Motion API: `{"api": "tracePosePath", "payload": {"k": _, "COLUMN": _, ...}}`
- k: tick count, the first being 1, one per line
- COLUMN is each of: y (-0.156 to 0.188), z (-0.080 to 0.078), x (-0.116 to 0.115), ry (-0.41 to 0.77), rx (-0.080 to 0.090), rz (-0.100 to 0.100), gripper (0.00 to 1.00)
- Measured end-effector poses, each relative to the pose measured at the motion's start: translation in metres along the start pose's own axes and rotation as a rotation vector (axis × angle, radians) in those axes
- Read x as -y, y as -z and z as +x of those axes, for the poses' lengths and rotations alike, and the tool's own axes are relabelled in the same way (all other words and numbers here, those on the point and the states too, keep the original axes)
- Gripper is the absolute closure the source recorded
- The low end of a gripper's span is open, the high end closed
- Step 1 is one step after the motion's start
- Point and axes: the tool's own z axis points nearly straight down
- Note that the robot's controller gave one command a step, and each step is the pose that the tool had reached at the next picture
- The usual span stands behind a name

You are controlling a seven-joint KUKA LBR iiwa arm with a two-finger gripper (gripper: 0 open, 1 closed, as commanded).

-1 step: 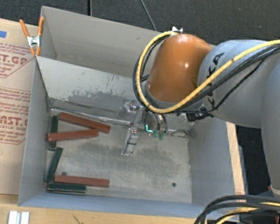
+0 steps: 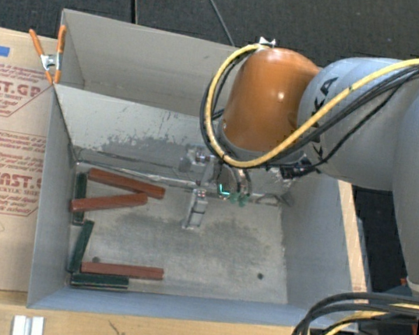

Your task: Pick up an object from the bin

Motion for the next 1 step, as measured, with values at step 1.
{"api": "tracePosePath", "payload": {"k": 1, "y": -0.0426, "z": -0.0062, "x": -0.0481, "ry": 0.06, "rx": 0.006, "rz": 0.001, "gripper": 0.0}}
